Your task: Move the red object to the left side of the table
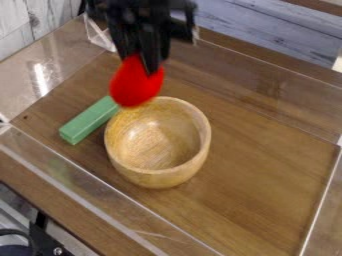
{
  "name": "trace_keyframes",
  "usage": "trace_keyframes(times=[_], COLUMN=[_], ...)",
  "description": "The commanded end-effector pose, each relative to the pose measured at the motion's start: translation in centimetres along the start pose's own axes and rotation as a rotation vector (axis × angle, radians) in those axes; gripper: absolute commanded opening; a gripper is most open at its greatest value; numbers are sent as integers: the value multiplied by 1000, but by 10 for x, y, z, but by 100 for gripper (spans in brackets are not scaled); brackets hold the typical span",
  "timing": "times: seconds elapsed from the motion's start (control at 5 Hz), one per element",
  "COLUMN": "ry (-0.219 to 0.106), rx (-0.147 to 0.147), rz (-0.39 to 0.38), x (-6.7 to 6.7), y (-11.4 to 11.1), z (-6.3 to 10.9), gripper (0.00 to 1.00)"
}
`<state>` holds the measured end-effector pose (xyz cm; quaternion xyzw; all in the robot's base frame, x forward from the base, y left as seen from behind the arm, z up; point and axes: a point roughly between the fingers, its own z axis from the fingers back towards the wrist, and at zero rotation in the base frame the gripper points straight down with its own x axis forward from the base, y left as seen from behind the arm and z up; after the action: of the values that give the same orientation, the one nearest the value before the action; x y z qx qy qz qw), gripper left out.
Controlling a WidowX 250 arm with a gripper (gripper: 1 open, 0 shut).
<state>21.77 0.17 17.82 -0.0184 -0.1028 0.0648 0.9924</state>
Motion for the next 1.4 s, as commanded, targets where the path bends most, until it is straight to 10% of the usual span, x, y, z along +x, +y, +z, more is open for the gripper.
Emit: trace_keyframes(times=[0.0, 0.6, 1.2], ry=[-34, -54, -62], rx=[23, 9, -24], rz=[112, 121, 68], x=[5, 7, 8], y=[13, 78, 62], z=[-1, 5, 21], gripper=[0, 0, 0])
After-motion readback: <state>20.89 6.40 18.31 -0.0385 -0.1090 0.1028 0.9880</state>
